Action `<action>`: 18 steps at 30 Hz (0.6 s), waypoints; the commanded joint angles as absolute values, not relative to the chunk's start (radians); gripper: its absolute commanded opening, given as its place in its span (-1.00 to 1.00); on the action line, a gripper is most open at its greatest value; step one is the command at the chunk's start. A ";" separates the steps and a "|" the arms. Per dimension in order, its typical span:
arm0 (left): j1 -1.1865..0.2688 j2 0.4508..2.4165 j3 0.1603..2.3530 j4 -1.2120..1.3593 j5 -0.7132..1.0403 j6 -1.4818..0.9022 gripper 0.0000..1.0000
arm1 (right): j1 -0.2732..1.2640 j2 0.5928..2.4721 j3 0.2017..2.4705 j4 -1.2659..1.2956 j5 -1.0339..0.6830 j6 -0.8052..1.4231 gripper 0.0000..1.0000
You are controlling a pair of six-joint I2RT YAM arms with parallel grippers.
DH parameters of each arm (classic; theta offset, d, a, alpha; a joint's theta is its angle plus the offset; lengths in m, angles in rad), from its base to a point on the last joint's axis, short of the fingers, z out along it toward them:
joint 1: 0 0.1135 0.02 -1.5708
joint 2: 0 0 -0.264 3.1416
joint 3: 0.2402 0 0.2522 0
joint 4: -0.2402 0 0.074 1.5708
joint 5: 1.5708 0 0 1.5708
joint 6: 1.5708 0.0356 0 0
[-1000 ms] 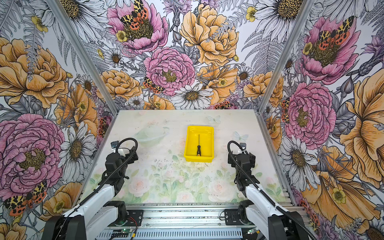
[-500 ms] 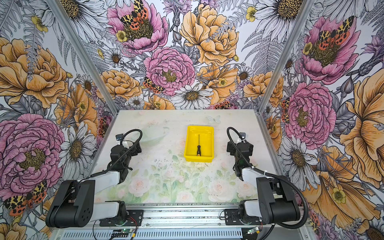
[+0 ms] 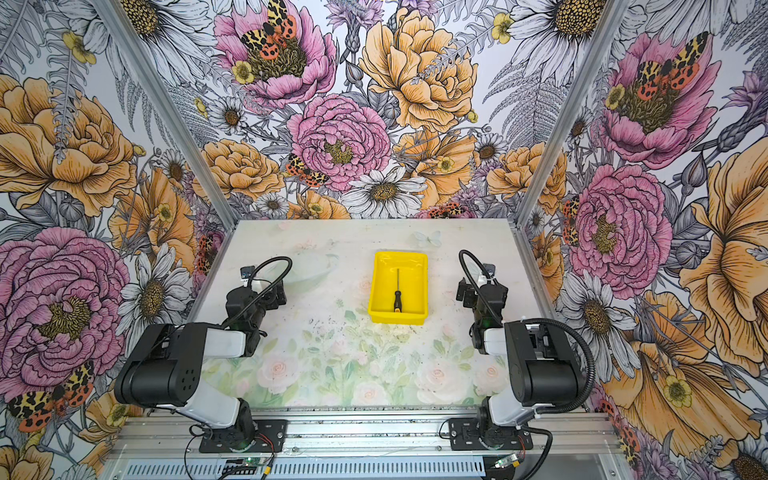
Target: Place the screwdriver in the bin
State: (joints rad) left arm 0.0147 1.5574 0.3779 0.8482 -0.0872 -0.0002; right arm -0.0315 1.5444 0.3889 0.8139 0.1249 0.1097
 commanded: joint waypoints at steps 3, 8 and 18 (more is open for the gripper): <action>0.003 1.548 0.383 0.921 -0.098 0.010 0.97 | -0.026 1.538 0.397 0.855 0.110 0.097 0.99; -0.010 1.548 0.380 0.930 -0.124 0.020 0.97 | -0.028 1.538 0.395 0.860 0.110 0.097 0.99; -0.007 1.549 0.383 0.921 -0.117 0.018 0.97 | -0.025 1.539 0.397 0.860 0.112 0.097 0.99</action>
